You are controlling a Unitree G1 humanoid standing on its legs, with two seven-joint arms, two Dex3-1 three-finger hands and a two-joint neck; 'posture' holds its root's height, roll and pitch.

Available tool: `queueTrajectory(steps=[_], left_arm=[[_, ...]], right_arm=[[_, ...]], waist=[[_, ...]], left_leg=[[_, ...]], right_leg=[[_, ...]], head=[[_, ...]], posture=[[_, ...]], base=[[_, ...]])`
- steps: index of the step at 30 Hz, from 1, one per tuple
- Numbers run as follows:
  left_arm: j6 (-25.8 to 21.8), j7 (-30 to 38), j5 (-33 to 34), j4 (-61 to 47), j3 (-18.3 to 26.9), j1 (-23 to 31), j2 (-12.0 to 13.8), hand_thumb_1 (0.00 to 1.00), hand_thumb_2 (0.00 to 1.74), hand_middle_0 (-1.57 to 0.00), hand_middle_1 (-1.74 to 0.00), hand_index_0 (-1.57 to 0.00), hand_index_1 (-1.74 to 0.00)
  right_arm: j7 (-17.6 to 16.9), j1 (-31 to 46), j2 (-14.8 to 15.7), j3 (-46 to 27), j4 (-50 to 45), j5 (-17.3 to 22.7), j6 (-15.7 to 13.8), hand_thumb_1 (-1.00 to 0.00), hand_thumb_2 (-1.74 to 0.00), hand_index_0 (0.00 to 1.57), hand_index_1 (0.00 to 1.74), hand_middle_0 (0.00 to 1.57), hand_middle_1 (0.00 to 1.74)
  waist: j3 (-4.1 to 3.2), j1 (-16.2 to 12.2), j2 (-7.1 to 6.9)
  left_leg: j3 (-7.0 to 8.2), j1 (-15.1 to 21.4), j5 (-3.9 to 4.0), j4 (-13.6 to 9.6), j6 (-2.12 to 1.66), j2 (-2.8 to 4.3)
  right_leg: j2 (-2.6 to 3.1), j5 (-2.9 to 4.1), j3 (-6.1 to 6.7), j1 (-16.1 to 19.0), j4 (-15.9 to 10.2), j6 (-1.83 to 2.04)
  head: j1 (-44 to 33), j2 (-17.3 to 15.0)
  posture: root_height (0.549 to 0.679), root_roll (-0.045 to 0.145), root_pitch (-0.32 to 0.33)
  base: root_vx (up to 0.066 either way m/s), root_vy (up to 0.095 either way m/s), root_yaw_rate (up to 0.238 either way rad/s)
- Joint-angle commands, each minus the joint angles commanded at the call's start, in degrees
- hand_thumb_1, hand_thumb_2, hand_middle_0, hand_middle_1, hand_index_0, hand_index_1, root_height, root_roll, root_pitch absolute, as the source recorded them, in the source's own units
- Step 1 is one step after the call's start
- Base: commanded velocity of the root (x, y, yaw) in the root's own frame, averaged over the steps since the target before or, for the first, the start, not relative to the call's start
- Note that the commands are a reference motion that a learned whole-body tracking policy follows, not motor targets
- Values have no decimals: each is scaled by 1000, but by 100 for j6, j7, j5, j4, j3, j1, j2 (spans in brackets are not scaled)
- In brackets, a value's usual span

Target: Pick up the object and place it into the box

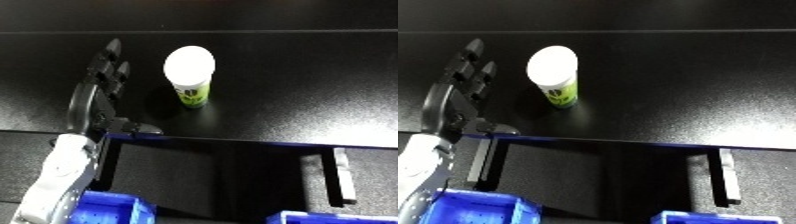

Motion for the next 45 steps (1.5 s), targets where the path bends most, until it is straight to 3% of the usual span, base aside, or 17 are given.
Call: queueTrajectory(steps=[8,21,26,35,45], left_arm=[[102,-11,133,587,-400,-512,-151,0,0,0,0,0,0],[137,77,301,1456,-804,-1356,-322,0,0,0,0,0,0],[108,137,344,1656,-944,-1657,-388,250,435,-393,-435,-393,-435],[79,268,193,1963,-1038,-2027,-414,700,1218,-1099,-1218,-1099,-1218],[-129,345,-1274,2051,-614,-1803,-623,700,1218,-1099,-1218,-1099,-1218]], right_arm=[[-35,-190,0,109,-91,-8,36,0,0,0,0,0,0],[-84,-440,31,246,-224,107,117,0,0,0,0,0,0],[-53,-510,54,301,-227,158,80,0,0,0,0,0,0],[-47,-547,87,379,-261,199,28,0,0,0,0,0,0],[-74,-503,167,363,-179,135,20,0,0,0,0,0,0]], waist=[[83,-138,-29],[258,-326,-124],[283,-383,-133],[290,-461,-126],[250,-428,-61]], left_leg=[[69,-72,-44,70,36,42],[172,-273,-113,227,84,95],[195,-269,-125,210,87,105],[211,-245,-140,219,77,128],[162,-125,-128,113,71,86]], right_leg=[[41,30,86,-143,49,18],[67,136,179,-439,148,83],[81,160,206,-455,106,98],[84,157,222,-447,79,88],[70,123,210,-336,40,64]], head=[[-221,193],[-397,483],[-487,572],[-574,570],[-671,610]], posture=[[620,17,-100],[616,12,-85],[617,11,-81],[617,14,-82],[619,16,-85]], base=[[-2,20,-51],[-16,10,-44],[-9,0,-34],[-2,0,-17],[0,6,39]])
